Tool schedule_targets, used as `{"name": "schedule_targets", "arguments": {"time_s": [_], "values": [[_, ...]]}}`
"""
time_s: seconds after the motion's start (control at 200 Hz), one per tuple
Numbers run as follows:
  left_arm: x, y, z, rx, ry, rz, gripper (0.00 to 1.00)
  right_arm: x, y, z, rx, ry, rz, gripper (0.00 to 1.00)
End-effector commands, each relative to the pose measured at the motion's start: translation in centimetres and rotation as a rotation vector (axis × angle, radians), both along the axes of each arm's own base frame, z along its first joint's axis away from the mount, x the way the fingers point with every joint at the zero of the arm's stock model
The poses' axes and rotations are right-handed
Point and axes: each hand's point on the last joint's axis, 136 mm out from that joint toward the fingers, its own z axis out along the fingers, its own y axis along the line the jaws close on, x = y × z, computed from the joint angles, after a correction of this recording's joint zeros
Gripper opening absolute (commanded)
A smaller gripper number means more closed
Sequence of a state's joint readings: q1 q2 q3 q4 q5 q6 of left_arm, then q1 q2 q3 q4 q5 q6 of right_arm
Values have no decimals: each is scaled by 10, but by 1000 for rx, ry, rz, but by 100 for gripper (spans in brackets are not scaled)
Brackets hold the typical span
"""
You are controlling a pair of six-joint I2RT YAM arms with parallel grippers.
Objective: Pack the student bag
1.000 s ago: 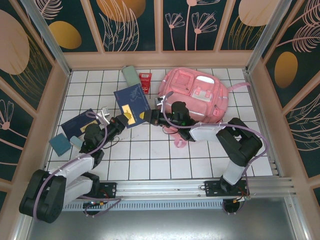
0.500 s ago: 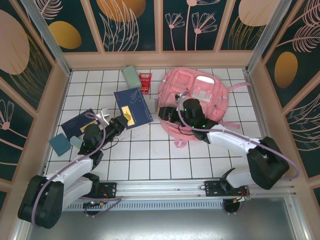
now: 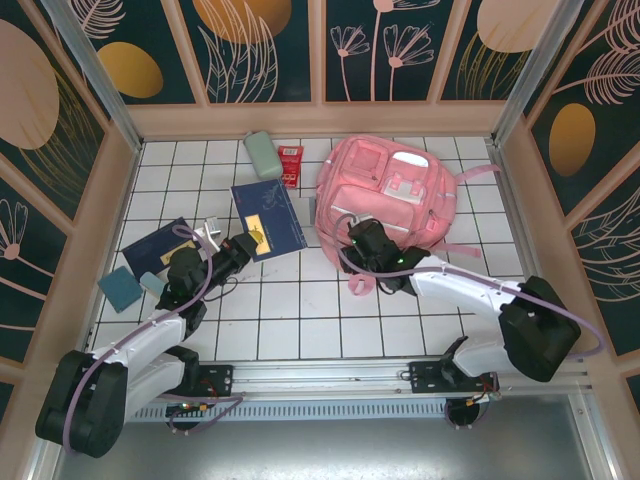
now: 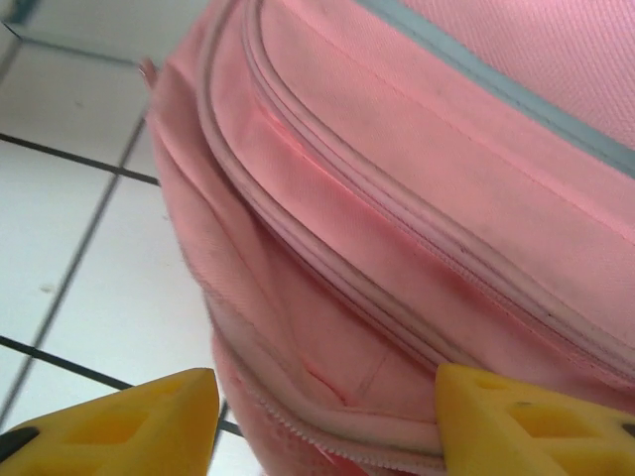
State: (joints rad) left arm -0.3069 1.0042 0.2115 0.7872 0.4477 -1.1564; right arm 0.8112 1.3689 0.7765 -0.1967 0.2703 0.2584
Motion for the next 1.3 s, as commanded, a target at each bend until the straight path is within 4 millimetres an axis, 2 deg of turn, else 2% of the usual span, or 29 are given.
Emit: {"name": "schedule_targets", "arguments": {"time_s": [0.0,0.15,0.35,0.395,0.475,0.52,0.546,0.636,0.731,0.976,1.131,1.291], "values": [[0,-5,19,2,-77,-31,0,8,-14,-4,-162,-39,-17,60],[-1,-6,18,5,-76,-40,0,19,-15,-6,-277,-93,-35,60],[-3,-8,18,11,-83,-57,0,36,-14,1,-336,-166,-72,58],[-3,-8,17,13,-82,-60,0,39,-14,4,-332,-181,-78,51],[-3,-9,17,15,-81,-64,0,41,-12,10,-318,-192,-83,24],[-3,-9,16,16,-77,-66,0,41,-11,14,-306,-199,-90,5],[-3,-9,16,15,-77,-66,0,42,-12,18,-296,-205,-96,0],[-4,-9,13,12,-66,-67,0,42,-11,38,-248,-235,-110,0],[-6,-16,8,3,-43,-85,0,44,-11,67,-176,-284,-131,0],[-13,-58,-2,-54,10,-174,0,58,-6,140,21,-361,-142,0],[-6,-80,-7,-73,54,-180,0,66,-1,169,87,-386,-140,0],[8,-104,-6,-125,90,-166,0,68,5,186,137,-402,-136,0]]}}
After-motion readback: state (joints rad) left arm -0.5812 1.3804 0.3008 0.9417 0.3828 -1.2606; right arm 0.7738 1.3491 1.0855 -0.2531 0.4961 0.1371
